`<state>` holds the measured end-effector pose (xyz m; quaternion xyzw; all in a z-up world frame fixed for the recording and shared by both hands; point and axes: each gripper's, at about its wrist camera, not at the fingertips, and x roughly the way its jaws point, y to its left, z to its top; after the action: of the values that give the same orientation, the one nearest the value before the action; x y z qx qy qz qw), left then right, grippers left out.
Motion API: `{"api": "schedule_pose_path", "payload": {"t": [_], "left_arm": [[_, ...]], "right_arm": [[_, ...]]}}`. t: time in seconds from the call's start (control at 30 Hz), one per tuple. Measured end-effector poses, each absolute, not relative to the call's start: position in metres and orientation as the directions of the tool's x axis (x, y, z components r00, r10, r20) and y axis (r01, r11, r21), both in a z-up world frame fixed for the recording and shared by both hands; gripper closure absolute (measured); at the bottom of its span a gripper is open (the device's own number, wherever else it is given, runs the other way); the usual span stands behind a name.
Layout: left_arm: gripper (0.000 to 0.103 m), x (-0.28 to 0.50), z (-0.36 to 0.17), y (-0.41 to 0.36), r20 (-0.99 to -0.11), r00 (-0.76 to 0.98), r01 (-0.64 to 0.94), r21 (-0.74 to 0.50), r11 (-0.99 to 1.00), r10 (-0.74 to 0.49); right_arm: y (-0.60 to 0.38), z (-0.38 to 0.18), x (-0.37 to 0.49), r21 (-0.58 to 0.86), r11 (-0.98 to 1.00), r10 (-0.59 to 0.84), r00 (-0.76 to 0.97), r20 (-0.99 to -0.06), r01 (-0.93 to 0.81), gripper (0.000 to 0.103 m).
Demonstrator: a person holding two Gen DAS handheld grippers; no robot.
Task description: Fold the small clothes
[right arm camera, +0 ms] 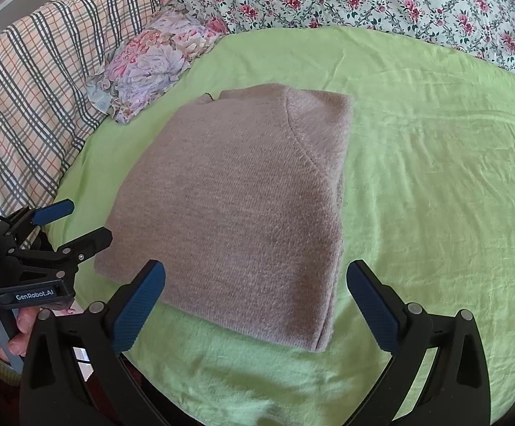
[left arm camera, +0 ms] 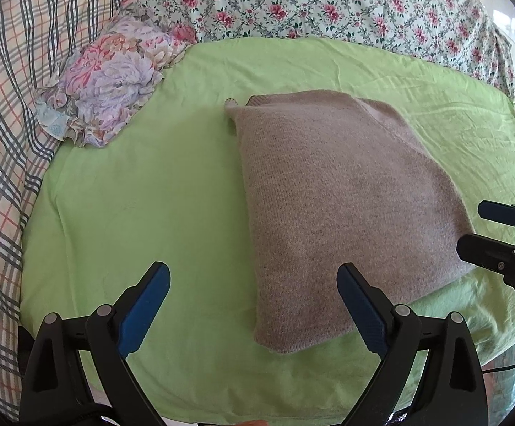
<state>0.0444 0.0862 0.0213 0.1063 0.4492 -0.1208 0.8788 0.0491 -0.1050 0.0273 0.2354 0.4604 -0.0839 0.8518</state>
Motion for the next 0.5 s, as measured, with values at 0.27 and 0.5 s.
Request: {"api": "schedule_pose_path", "payload": {"t": [0.27, 0.5], "left_arm": [[0.007, 0.0405, 0.0217, 0.0798, -0.814, 0.569, 0.309, 0.078, 0.948, -0.118], [0.007, 0.0353, 0.0208, 0.0777, -0.814, 0.568, 0.317, 0.078, 0.945, -0.123]], "right_arm": [[-0.1021, 0.0259, 0.0526, 0.335, 0.873, 0.086, 0.565, -0.821, 0.354, 0.001], [-0.1037, 0.0252, 0.0512, 0.344, 0.870, 0.091, 0.570, -0.816, 0.354, 0.001]]}}
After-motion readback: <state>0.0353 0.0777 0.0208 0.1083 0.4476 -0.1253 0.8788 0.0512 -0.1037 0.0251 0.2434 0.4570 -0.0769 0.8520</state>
